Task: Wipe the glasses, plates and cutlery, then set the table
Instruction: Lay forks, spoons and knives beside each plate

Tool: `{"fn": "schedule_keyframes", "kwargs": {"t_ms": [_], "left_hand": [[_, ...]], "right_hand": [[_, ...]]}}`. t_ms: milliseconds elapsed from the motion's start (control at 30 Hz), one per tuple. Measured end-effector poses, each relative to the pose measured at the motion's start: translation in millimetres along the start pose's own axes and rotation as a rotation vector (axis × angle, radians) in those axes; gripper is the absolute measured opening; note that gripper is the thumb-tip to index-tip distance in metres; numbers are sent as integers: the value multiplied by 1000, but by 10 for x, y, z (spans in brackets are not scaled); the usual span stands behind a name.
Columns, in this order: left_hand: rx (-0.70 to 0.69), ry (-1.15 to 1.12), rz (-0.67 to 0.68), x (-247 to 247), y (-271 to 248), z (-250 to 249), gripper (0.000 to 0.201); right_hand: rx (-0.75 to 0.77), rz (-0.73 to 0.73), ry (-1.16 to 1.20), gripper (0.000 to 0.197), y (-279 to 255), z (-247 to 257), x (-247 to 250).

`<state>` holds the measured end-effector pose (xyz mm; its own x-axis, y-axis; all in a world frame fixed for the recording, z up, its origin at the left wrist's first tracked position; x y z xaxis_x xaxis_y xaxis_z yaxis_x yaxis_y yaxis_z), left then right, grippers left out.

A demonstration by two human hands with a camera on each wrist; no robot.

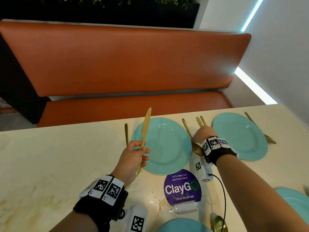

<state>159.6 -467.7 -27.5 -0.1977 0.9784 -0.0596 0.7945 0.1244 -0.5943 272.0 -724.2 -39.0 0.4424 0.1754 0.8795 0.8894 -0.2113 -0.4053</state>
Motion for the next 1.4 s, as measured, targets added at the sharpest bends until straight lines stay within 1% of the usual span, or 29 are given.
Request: {"fn": "schedule_keyframes", "kwargs": {"t_ms": [67,133,200,300,367,400,433,467,500,533,600,633,733,800,900,1000,1067,1133,1167,1233,1300,1367,1400], "left_hand": [[14,-6,-4,12,-20,12,13],[41,-12,-5,32,-52,38,14],[72,-3,13,56,-101,69,16],[89,33,62,98,-195,77,21],[72,95,96,146,-279,47,22],[48,153,122,174,-333,19,22],[7,229,153,211,-385,-10,21],[-50,331,189,248,-440,-46,21],[-125,466,227,289,-498,-78,21],[-209,637,266,336,-559,-101,23],[-355,983,321,463,-693,-111,26],[-403,1082,340,529,-764,-105,26],[-486,1202,422,718,-1011,-86,24],[-513,1208,496,875,-1178,-72,32],[-550,1242,565,1133,-1336,-85,37],[-560,1268,593,1403,-1424,-76,40],[-606,1263,556,1553,-1440,-123,47],[-678,1280,443,1701,-1412,-216,59],[-715,1297,382,1771,-1386,-266,67],[-739,1299,285,1912,-1301,-358,76],[-703,1221,197,2063,-1179,-432,74],[-658,1128,111,2208,-1048,-479,68],[-630,1080,76,2278,-978,-485,65]], "right_hand": [[-17,-6,131,24,-8,-24,44],[-13,-41,278,18,-99,-13,160],[53,-119,372,21,-296,100,327],[320,-323,406,21,-887,500,613],[594,-497,380,20,-1400,843,741],[707,-525,325,19,-1615,1001,748],[801,-522,234,18,-1785,1154,705],[843,-478,124,17,-1906,1287,651],[832,-424,26,18,-1977,1378,584],[790,-365,-21,19,-2017,1437,526],[689,-225,-54,22,-2124,1516,457],[663,-152,-38,24,-2205,1554,427],[620,34,101,25,-2491,1662,340],[591,122,240,23,-2730,1753,318],[557,196,378,21,-3044,1926,277],[503,218,463,23,-3221,2107,216],[448,201,523,22,-3254,2211,218],[381,164,618,19,-3229,2293,227],[345,122,659,18,-3198,2319,242],[246,49,720,17,-3087,2354,285],[125,48,721,20,-2888,2375,277],[8,56,714,26,-2633,2402,238],[-60,36,737,30,-2491,2410,220]]}}
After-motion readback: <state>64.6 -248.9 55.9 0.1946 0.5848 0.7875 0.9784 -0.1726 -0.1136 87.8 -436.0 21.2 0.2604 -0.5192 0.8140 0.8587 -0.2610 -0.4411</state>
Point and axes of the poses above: each hand's wrist, its own y-axis towards the middle knuckle, its own x-axis out of the back of the hand, z = x × y, the point moved 6 cm from there along y, towards the middle knuckle, and after that the axes turned 1 degree about -y, right-handed, at the moved point
